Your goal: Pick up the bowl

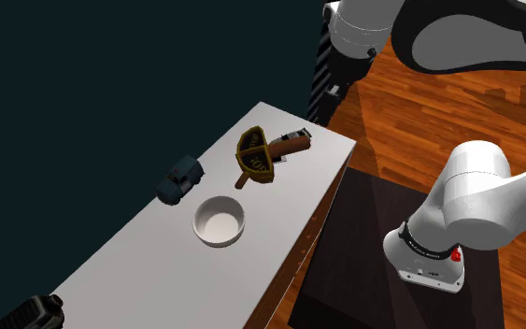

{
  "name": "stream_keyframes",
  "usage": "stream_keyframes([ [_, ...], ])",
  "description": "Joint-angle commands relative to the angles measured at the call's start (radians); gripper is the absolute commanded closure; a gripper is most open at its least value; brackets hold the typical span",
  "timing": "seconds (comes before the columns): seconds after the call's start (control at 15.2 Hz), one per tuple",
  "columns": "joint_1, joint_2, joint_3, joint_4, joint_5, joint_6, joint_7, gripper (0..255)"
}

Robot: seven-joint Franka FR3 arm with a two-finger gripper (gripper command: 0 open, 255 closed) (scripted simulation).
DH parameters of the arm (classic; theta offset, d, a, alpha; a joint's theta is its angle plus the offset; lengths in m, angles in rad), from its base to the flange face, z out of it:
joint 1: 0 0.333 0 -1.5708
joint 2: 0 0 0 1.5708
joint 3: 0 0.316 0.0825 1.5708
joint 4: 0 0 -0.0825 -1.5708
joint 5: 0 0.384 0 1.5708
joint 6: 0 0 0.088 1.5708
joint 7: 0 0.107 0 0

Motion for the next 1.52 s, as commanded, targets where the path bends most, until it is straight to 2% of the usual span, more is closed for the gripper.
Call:
stream_keyframes([
  [0.0, 0.0, 0.0, 0.0, 0.0, 0.0, 0.0, 0.0, 0],
  [0.4, 0.022, 0.147, 0.086, -0.027, 0.034, 0.148, 0.107, 0],
  [0.79, 0.032, 0.335, 0.172, -0.005, 0.041, 0.288, 0.217, 0],
  [1.12, 0.032, 0.515, 0.241, 0.049, 0.014, 0.388, 0.319, 0],
  [1.45, 0.036, 0.711, 0.295, 0.136, -0.051, 0.463, 0.434, 0],
])
